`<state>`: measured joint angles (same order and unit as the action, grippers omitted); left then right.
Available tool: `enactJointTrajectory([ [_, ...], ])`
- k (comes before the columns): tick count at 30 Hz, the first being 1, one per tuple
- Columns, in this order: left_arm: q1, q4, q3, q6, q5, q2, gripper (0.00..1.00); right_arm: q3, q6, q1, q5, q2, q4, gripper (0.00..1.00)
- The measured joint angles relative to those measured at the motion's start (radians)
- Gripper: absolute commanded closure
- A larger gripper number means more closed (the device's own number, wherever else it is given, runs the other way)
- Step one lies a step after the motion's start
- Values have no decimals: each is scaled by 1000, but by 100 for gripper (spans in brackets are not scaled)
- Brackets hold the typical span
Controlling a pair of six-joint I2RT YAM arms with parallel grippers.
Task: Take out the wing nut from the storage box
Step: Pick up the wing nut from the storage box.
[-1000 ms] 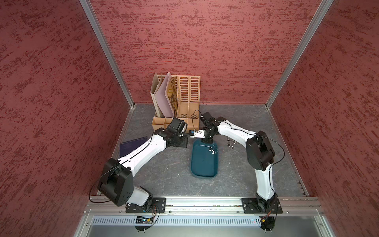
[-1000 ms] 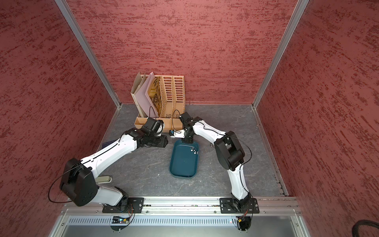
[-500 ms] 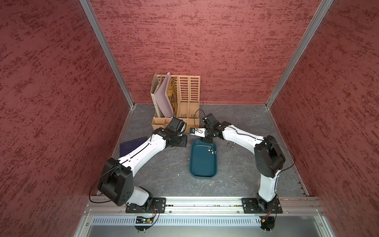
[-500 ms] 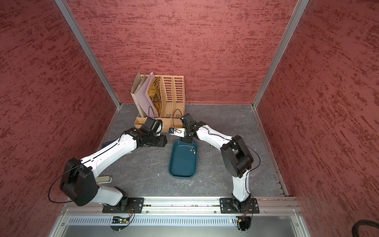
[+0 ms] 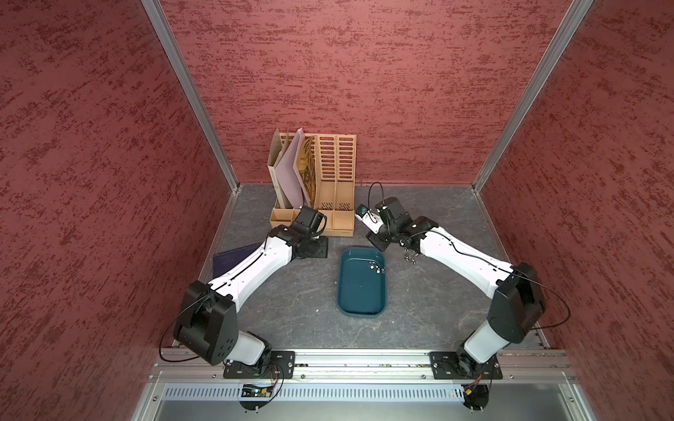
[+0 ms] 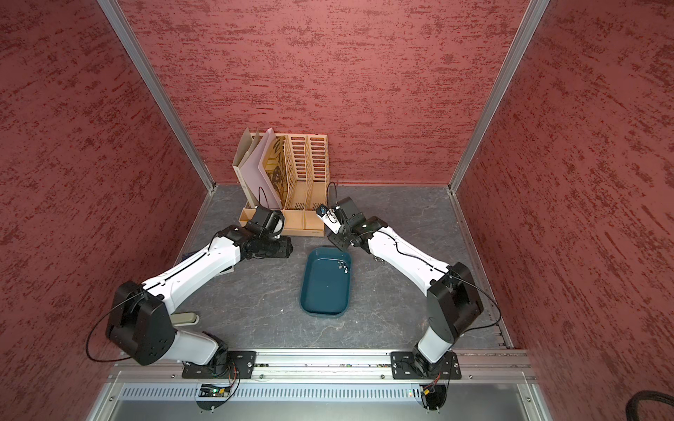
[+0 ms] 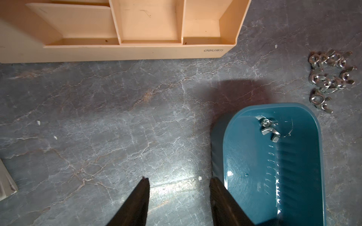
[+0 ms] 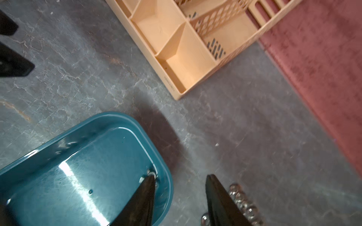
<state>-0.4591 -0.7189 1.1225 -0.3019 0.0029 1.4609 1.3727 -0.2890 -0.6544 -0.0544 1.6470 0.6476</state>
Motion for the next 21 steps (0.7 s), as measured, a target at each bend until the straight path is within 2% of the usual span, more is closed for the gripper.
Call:
enactJointTrajectory([
  [9, 6, 18, 0, -8, -5, 33, 47, -1, 206, -74, 2, 27, 154, 55],
  [21, 18, 25, 0, -8, -4, 33, 47, 9, 270, -96, -25, 228, 156, 58],
])
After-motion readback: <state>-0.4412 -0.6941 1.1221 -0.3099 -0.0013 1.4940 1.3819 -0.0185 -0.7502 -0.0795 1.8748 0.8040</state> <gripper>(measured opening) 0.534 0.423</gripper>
